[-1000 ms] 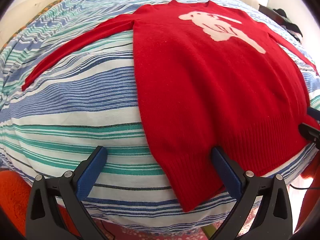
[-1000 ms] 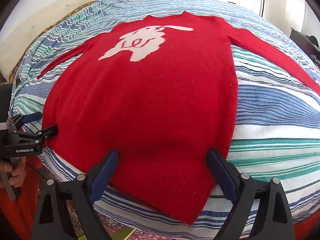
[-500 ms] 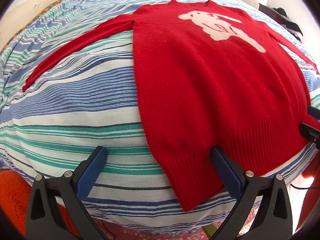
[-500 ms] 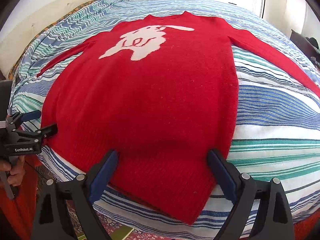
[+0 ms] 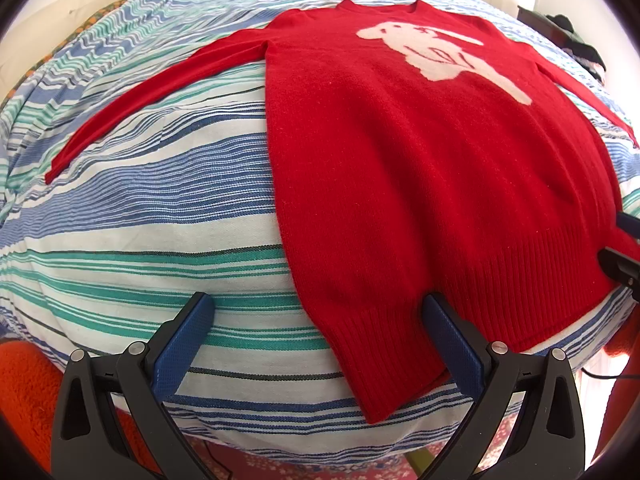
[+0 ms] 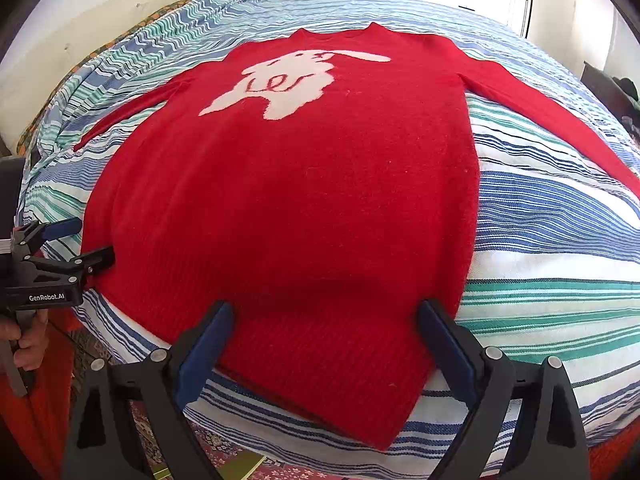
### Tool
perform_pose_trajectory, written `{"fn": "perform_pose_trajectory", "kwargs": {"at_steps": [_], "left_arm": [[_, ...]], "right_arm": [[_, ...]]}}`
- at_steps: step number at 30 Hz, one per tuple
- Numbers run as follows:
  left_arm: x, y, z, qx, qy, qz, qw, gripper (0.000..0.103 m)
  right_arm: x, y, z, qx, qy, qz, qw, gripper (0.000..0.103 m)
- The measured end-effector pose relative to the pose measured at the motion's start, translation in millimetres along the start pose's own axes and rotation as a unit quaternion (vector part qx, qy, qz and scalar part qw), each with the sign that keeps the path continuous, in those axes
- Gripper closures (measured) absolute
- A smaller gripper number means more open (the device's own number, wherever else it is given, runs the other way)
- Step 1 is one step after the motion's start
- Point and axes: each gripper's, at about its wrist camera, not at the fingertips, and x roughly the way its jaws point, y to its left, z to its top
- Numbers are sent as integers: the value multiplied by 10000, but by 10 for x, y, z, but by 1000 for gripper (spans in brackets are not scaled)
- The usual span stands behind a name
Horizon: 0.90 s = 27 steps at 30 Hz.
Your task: Fold small clothes
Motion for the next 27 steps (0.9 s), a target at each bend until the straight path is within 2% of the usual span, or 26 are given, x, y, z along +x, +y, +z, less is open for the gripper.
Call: {"fn": "perform_pose_trajectory", "kwargs": {"at_steps": [27], "left_arm": [[2,12,2,8,-6,-5,10000,0]], "right_arm": [[-77,53,2,-70,78,-120,9999,9]]}}
